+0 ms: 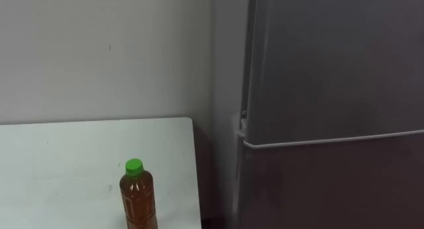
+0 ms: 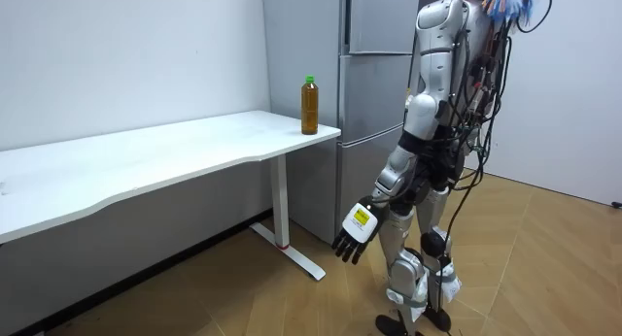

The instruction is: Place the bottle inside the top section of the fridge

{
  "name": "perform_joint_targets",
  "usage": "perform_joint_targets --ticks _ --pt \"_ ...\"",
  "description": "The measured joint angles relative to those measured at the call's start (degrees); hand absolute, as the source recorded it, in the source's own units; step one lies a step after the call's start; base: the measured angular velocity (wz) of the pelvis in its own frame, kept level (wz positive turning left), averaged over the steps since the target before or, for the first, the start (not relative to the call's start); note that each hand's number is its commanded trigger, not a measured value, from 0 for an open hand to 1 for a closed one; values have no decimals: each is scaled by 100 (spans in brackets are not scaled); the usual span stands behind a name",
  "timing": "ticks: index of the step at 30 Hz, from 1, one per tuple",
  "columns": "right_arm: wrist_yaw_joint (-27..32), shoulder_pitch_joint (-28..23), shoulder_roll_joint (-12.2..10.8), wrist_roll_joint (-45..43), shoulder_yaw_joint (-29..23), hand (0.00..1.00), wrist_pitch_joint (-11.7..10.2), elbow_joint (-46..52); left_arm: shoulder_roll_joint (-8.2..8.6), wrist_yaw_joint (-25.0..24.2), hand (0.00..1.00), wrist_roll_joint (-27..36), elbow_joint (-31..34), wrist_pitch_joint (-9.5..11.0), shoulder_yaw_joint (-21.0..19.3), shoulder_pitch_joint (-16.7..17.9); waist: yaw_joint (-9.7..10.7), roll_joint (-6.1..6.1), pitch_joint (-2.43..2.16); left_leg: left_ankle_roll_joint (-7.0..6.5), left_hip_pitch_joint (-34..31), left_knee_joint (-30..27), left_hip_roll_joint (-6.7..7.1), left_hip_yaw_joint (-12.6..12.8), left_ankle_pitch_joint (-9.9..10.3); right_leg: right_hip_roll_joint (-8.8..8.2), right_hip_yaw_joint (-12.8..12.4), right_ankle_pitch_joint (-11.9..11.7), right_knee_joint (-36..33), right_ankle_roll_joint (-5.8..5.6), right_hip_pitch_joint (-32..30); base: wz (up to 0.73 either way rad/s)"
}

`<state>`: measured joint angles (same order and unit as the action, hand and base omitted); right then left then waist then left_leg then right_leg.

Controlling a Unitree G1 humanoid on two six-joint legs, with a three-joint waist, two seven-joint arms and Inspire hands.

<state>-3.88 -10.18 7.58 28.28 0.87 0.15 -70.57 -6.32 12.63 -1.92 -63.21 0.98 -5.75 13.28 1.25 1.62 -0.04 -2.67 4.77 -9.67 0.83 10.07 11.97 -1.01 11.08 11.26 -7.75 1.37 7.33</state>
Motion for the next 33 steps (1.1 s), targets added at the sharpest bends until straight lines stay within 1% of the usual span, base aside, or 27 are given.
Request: perform_joint_targets --ticks 4,7,12,15,18,20,22,24,26,27,29,30,31,33 --pt "-39 14 0 44 2 0 -1 -67 9 105 0 -19 0 -14 -144 -2 -18 -5 1 0 4 1 0 1 0 1 -12 0 6 0 -1 0" --pt "-110 19 4 53 -5 0 -2 -98 9 195 0 -103 2 -14 -140 18 -7 -11 2 0 -4 2 0 1 0 2 -12 0 7 0 -1 0" --pt "-111 13 4 151 2 0 31 -100 9 218 0 -35 -1 -27 -106 15 -9 -14 0 0 -2 -7 -1 0 0 1 -3 0 -5 0 8 0" --pt "-106 14 4 167 -1 0 76 -94 8 220 0 50 -76 -97 -123 -3 -9 -19 0 0 28 -7 0 0 0 1 -5 0 -1 0 6 0" --pt "-108 20 7 163 -32 0 113 -100 6 228 0 315 -90 -148 -132 7 -12 -23 2 2 49 2 -3 10 2 4 -30 3 3 4 6 -3" --pt "-104 30 9 164 -92 0 143 -98 -5 289 0 622 -69 -193 -267 -23 -22 -59 -9 4 65 1 -5 12 4 11 -67 3 -3 4 6 -6" --pt "-106 28 38 143 -92 0 172 -65 -37 322 0 741 -17 -207 -367 -12 -44 -77 -3 5 74 1 -7 21 6 14 -89 3 -9 5 6 -7" --pt "-112 87 86 57 -111 0 182 -76 -50 339 0 822 155 -220 -502 -3 -53 -116 3 2 73 -7 -6 20 10 11 -92 3 -14 4 4 -2" --pt "-179 153 129 -123 -235 0 185 -115 -72 369 0 959 475 -217 -806 -29 -55 -164 3 1 79 -12 -4 6 10 9 -74 3 -15 4 18 2" --pt "-212 155 138 -151 -250 0 185 -116 -75 403 0 1056 615 -216 -886 -27 -53 -170 4 2 86 -11 -4 0 9 9 -66 3 -13 4 28 6" --pt "-335 144 159 -255 -421 0 185 -104 -95 565 0 1314 1206 -181 -1107 -32 -45 -210 6 3 128 -10 -2 -14 8 8 -24 3 -2 4 79 6" --pt "-353 146 161 -330 -470 0 183 -104 -100 607 0 1361 1325 -165 -1150 -62 -46 -213 8 4 136 -8 -2 -14 8 8 -23 3 -1 5 84 0" --pt "-387 162 172 -460 -539 0 179 -102 -122 700 0 1380 1471 -98 -1225 -159 -45 -242 5 4 140 -8 -3 -17 8 8 -16 4 -3 6 91 0" --pt "-448 177 170 -596 -674 0 176 -79 -156 825 0 1426 1803 -49 -1269 -272 -26 -276 5 3 138 -9 5 -66 8 6 -5 4 -24 6 106 0"
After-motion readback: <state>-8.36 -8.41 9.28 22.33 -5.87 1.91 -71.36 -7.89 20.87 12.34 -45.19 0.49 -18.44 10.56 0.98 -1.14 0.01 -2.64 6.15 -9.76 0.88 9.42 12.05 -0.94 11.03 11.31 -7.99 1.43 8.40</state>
